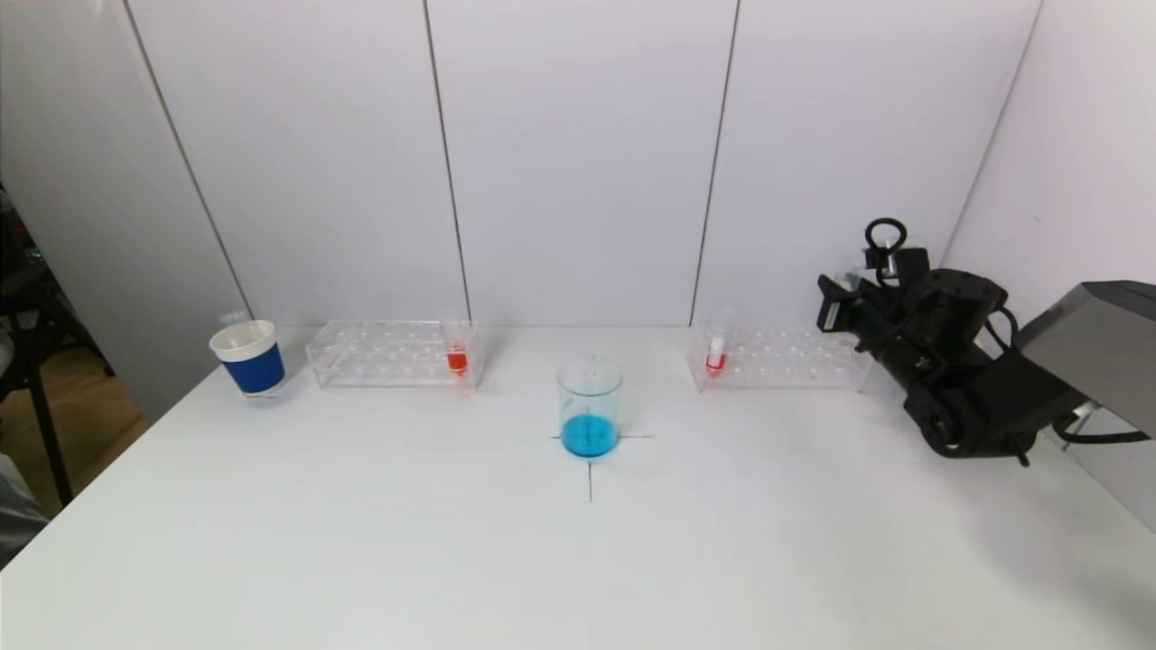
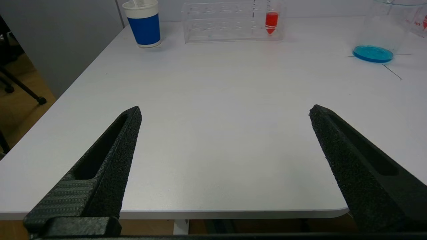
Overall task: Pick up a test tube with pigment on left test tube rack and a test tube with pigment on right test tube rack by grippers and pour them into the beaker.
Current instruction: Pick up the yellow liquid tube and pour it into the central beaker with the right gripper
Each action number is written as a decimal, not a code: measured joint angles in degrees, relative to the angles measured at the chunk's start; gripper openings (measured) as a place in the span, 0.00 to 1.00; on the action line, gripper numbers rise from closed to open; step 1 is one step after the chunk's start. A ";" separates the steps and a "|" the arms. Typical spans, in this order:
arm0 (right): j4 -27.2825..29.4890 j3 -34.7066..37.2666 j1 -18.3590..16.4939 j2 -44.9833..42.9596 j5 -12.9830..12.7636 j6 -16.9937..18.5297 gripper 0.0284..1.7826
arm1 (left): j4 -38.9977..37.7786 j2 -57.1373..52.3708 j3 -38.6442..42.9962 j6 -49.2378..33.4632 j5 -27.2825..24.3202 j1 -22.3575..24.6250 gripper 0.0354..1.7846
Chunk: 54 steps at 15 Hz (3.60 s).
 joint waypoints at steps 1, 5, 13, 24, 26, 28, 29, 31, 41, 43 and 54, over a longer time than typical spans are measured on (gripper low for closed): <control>2.65 -0.52 -0.05 -1.41 -0.26 0.02 0.29 | 0.00 0.00 0.00 0.02 0.02 0.00 0.99; 14.14 -4.13 -0.05 -7.06 -0.09 -0.37 0.29 | 0.00 0.00 0.00 0.00 0.00 0.00 0.99; 28.78 -16.59 7.25 -15.25 1.48 -5.39 0.29 | 0.00 0.00 0.00 -0.01 0.02 0.00 0.99; 28.89 -19.21 14.23 -14.67 19.14 -24.84 0.29 | 0.00 0.00 0.00 0.00 0.00 0.00 0.99; 28.65 -18.97 14.08 -13.57 22.28 -27.21 0.29 | 0.00 0.00 0.00 -0.01 0.00 0.00 0.99; 27.65 -18.94 13.51 -12.19 27.00 -29.45 0.29 | 0.00 0.00 0.00 -0.01 0.02 0.00 0.99; 26.58 -18.94 13.34 -11.41 29.31 -30.38 0.29 | 0.00 0.00 0.00 -0.01 0.02 0.00 0.99; 23.55 -19.21 13.24 -9.33 33.23 -32.32 0.29 | 0.00 0.00 0.00 0.00 -0.02 0.00 0.99; 20.91 -23.02 18.42 -0.99 38.51 -43.51 0.29 | 0.00 0.00 0.00 -0.01 0.00 0.00 0.99; 20.98 -24.28 19.91 0.16 39.53 -45.00 0.29 | 0.00 0.00 0.00 -0.04 0.02 0.00 0.99; 21.48 -27.76 22.32 4.11 42.02 -59.93 0.29 | 0.00 0.00 0.00 -0.01 0.06 -0.09 0.99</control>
